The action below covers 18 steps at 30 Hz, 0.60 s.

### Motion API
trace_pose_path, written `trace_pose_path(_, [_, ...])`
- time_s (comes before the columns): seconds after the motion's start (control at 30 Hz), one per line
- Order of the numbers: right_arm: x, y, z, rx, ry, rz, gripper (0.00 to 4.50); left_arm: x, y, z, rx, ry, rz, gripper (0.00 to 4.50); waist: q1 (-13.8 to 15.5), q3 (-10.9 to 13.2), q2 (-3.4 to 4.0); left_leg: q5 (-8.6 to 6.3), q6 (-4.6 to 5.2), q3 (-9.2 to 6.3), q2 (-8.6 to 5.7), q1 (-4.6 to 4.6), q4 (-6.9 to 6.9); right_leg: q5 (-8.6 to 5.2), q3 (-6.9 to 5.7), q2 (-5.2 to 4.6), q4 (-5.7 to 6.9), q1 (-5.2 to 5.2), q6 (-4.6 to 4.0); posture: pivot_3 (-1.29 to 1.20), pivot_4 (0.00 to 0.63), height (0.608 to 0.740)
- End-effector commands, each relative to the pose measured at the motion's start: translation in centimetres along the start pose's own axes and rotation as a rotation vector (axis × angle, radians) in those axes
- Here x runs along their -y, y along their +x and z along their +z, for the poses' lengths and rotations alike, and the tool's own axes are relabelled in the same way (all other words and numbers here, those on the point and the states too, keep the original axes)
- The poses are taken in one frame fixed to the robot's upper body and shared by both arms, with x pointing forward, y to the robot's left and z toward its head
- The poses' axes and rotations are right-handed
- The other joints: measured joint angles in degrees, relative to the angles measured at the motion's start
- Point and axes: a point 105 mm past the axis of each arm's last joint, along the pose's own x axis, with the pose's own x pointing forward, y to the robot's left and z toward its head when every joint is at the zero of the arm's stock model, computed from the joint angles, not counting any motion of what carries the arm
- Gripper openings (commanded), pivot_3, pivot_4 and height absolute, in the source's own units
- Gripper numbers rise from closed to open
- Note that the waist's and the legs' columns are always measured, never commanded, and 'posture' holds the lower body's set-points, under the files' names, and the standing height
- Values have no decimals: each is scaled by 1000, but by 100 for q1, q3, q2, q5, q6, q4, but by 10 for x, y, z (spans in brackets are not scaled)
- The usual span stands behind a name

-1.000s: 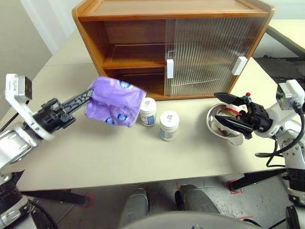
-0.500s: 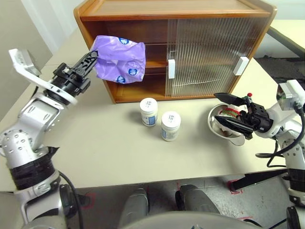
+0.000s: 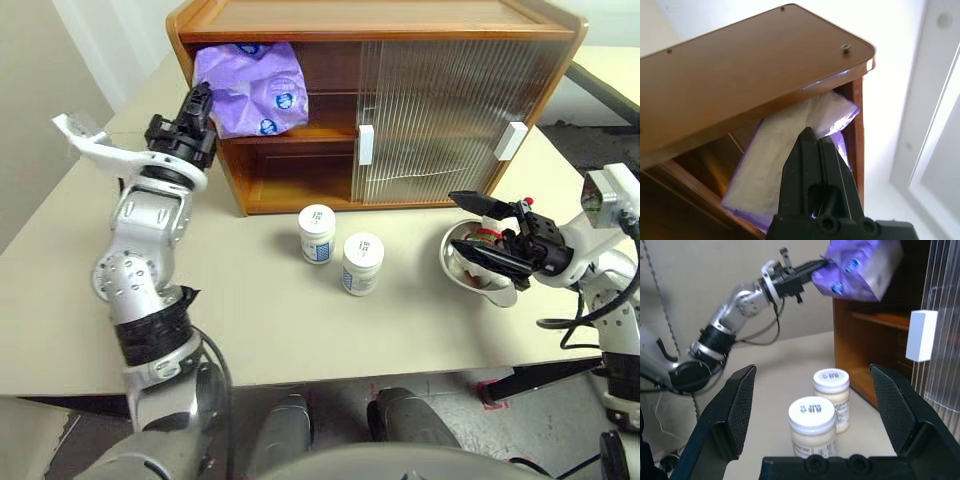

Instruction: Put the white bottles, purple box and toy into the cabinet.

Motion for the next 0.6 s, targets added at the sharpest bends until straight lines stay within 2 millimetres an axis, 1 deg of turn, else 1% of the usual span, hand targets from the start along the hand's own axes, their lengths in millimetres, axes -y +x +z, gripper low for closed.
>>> trace_pose_path(0.03, [-1,3,7,36,-15,-2,4500,-5,6,-4,26,-10,44,16,-5,8,-10,0,1,-1,-2,0,0,-1,1,0,0,0,1,-134,47,740])
trace_pose_path(0.17, [6,4,12,78,-66,-72,4500,-11,7,-7,43,-22,78,16,-22,12,-11,-6,8,-1,-4,-1,0,-5,4,0,-2,1,9,-136,48,740])
trace_pose_path(0.3, [15,6,15,119,-169,-182,4500,-11,7,-11,46,-29,87,16,-21,19,-13,-13,18,-4,-4,-3,-1,-8,4,-1,-2,-1,15,-139,50,740])
trace_pose_path(0.47, [11,6,9,118,-172,-189,4500,-19,9,-10,60,-19,130,16,-17,26,-18,-22,22,-10,-6,-7,-1,-9,4,-3,-5,0,19,-144,54,740])
trace_pose_path(0.6, [8,7,8,119,-165,-181,4500,-23,12,-14,75,-75,161,16,-21,31,-22,-23,22,-11,-11,-9,1,-14,4,-8,-9,1,27,-150,56,740])
